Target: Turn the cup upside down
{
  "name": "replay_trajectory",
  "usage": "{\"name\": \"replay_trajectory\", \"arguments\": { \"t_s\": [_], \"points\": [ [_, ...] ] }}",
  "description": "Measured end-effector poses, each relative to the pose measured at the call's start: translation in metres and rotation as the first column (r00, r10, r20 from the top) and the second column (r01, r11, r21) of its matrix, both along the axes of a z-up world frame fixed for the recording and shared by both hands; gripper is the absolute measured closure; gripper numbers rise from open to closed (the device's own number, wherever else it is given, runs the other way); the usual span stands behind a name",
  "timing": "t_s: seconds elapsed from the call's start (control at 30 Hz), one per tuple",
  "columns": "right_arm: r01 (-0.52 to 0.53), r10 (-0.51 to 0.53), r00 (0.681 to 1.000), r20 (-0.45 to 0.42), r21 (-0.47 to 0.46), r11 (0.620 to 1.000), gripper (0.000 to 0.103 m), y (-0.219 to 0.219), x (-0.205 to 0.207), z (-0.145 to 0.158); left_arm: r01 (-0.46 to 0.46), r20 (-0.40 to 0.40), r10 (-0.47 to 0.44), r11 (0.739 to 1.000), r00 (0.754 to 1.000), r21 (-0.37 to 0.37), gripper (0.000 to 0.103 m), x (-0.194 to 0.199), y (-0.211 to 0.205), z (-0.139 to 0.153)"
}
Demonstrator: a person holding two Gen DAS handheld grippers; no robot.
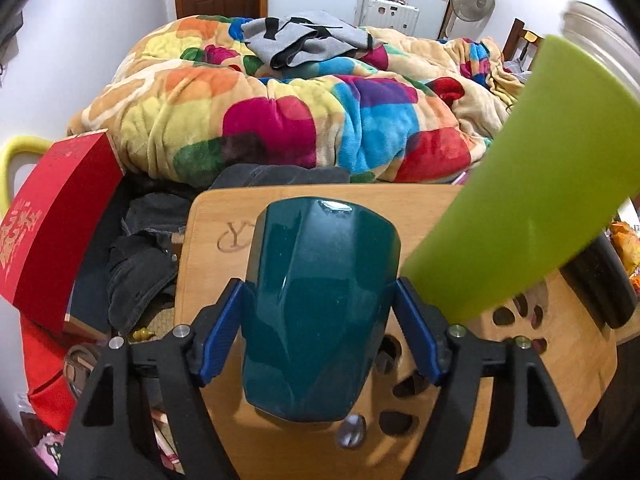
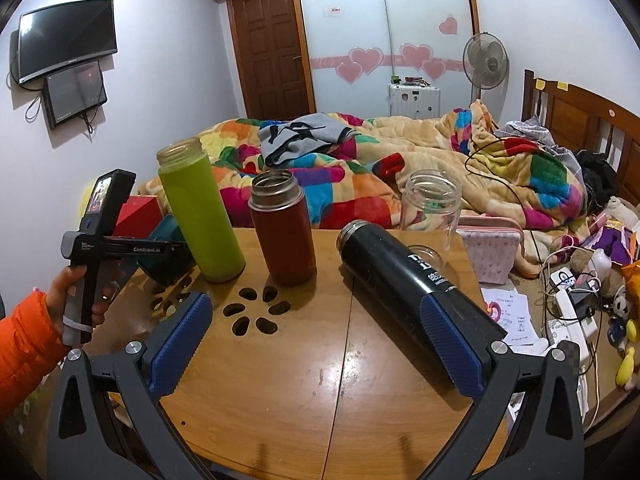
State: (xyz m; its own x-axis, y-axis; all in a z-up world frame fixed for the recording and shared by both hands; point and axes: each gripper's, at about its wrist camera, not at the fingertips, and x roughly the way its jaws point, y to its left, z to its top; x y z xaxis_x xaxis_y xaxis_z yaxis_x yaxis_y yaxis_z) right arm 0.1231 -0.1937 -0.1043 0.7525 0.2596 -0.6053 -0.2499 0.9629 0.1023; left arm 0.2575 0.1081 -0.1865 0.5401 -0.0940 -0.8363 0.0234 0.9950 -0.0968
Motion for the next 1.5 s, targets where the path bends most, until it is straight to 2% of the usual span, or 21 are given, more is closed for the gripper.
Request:
{"name": "replay_trajectory", "arguments": {
  "t_s": [0.23, 0.43, 0.53, 0.7, 0.93, 1.13, 1.37, 1.5],
  "points": [
    [-0.014, 0.014, 1.0, -0.005, -0.006, 1.0, 0.0, 0.004, -0.007, 0.0, 0.052, -0.006, -0.052, 0.999, 0.999, 0.015, 0.03, -0.05, -0.021, 0.005],
    [-0.02, 0.02, 1.0, -0.006, -0.022, 1.0, 0.0, 0.004, -0.02, 0.002, 0.124, -0.007, -0.124, 0.992, 0.992, 0.006, 0.03, -0.098, -0.062, 0.007],
    [-0.02, 0.02, 1.0, -0.01, -0.033, 0.999, 0.0, 0.001, -0.026, 0.002, 0.187, 0.006, -0.187, 0.982, 0.982, 0.026, 0.03, -0.113, -0.091, 0.008],
    [-0.009, 0.008, 1.0, -0.011, -0.039, 0.999, 0.0, -0.007, -0.036, 0.002, 0.272, 0.02, -0.272, 0.962, 0.962, 0.015, 0.03, -0.125, -0.139, 0.009],
    [0.012, -0.013, 1.0, -0.025, -0.035, 0.999, 0.0, -0.023, -0.044, -0.003, 0.241, 0.037, -0.241, 0.97, 0.97, 0.002, 0.029, -0.128, -0.186, 0.011],
    [0.033, -0.034, 0.999, -0.037, -0.032, 0.999, 0.0, -0.032, -0.044, -0.005, 0.214, 0.044, -0.213, 0.977, 0.976, -0.018, 0.029, -0.131, -0.191, 0.009],
    [0.033, -0.034, 0.999, -0.036, -0.026, 0.999, 0.0, -0.033, -0.045, -0.004, 0.242, 0.016, -0.241, 0.969, 0.97, -0.047, 0.029, -0.136, -0.187, 0.012],
    [0.031, -0.032, 0.999, -0.037, -0.028, 0.999, 0.0, -0.032, -0.047, -0.003, 0.257, 0.03, -0.255, 0.963, 0.966, -0.077, 0.029, -0.153, -0.175, 0.023]
  ]
}}
